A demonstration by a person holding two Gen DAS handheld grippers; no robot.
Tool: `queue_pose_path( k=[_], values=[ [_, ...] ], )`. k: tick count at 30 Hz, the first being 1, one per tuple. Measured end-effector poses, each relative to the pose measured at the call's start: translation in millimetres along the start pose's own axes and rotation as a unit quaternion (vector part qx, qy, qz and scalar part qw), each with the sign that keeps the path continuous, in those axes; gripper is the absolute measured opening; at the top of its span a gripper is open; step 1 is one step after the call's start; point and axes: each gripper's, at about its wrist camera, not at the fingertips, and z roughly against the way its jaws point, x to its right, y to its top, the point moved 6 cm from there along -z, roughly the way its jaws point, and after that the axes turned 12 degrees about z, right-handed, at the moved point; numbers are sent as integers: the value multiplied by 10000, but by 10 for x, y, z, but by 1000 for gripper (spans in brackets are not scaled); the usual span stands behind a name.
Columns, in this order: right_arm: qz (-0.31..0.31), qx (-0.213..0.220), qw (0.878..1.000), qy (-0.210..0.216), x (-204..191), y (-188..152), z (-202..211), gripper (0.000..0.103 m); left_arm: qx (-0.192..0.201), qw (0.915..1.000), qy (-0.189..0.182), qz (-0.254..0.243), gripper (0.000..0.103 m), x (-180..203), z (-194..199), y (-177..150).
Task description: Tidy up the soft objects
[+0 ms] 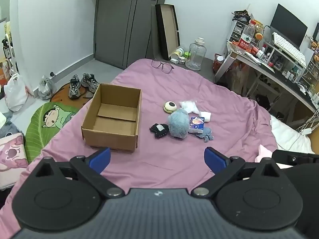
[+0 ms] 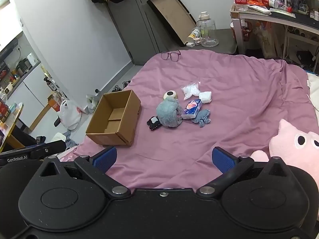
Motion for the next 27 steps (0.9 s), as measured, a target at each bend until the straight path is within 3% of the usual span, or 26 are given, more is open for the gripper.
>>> queue_pose_path(
  k=[27],
  values=[
    [332, 78, 9990, -281, -66, 8, 70, 103, 109, 9999, 33, 0, 100, -16, 62, 5]
  ],
)
